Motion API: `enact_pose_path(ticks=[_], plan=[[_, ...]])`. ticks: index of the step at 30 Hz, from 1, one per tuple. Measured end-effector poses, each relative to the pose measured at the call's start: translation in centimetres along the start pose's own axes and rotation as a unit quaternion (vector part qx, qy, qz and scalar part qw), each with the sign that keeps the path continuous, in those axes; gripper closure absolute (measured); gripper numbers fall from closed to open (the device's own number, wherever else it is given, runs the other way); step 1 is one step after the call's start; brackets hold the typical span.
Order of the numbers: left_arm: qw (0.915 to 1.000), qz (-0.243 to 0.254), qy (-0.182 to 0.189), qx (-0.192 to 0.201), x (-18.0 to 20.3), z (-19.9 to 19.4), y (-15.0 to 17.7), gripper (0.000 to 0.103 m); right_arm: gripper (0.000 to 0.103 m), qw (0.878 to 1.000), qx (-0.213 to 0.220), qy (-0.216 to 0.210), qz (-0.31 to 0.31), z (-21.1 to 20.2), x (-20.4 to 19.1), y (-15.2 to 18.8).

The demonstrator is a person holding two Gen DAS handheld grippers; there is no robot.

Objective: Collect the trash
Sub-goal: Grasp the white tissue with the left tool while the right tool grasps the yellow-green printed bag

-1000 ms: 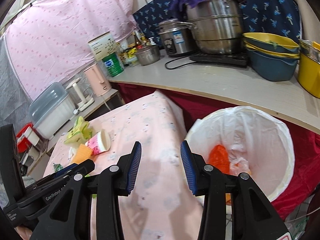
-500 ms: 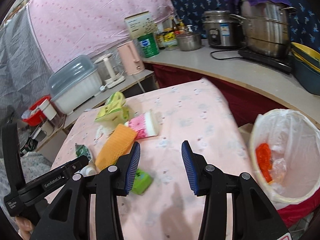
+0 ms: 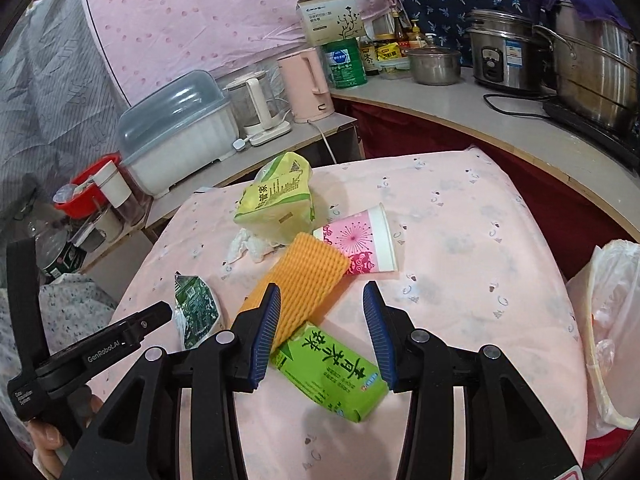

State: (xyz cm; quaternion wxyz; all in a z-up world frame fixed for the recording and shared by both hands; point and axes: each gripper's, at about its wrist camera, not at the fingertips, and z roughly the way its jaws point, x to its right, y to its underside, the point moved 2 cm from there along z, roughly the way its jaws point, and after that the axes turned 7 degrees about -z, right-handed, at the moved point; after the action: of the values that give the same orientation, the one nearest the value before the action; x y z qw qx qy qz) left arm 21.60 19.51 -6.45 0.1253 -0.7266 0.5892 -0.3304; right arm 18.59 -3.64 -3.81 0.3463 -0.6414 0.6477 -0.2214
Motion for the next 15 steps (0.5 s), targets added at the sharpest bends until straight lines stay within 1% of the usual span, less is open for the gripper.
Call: enact_pose_path(ticks=[5,11,13,15], plan=[[0.9999,0.013,0.0,0.004,0.2,1.9,-2.6,0.048,0.061,1.0,-0.001,-0.008,-0.004,2.8,-0.7,-2.7],[0.9994,0.034,0.006,-0.008,1.2,5.5,-5.3,0.048,0.055,1.0,-0.007,-0.024,0.0,7.3,-1.2,-6.2],[0.9991,0.041,0.005,-0.013,1.5,6.8,-6.0,0.048,0.05,0.999,-0.014,-0.032,0.007,9.1,-1.1,-7.2],[0.9988,0.045,0.008,-0.018,1.7,8.0,-6.6,0.048,0.049,0.999,-0.024,-0.038,0.013,10.9,-0.9,-8.2]])
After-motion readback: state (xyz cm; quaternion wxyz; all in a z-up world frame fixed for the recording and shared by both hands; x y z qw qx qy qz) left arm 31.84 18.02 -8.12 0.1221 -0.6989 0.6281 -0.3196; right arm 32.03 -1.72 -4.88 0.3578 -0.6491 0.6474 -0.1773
